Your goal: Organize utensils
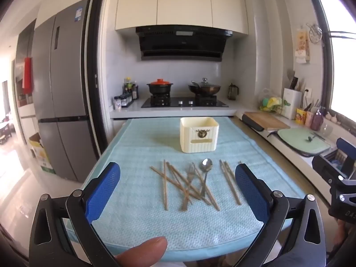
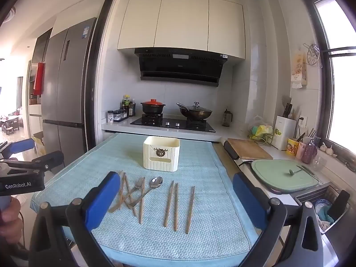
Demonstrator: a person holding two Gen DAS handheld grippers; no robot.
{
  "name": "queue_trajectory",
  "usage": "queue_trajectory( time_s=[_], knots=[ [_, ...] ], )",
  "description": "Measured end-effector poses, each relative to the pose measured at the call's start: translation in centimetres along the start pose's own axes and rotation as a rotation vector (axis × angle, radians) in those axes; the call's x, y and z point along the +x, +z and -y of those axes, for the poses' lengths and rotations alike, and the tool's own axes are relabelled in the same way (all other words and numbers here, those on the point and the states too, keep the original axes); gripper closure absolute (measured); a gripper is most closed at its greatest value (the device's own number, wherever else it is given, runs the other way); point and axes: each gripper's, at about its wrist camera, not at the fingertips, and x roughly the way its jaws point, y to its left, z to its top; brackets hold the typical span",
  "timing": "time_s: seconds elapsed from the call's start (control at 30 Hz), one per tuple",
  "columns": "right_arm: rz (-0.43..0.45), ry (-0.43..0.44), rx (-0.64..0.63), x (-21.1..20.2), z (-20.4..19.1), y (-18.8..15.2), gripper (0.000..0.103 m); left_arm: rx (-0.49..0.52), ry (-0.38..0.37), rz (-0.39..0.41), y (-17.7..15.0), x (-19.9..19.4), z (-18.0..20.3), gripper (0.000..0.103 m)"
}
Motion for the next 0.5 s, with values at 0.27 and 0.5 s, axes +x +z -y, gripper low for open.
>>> queue_trajectory(
  time_s=[0.27, 0.5],
  knots=[
    [-0.008, -0.002, 0.003, 0.12, 0.15, 0.29, 0.000, -0.001, 0.009, -0.022, -0.12, 0.55, -0.01, 0.000],
    [-0.009, 0.001, -0.002, 0.22, 0.05, 0.14, 0.000, -0.019, 0.005, -0.044, -0.18, 0.94, -0.20, 0.000]
  ],
)
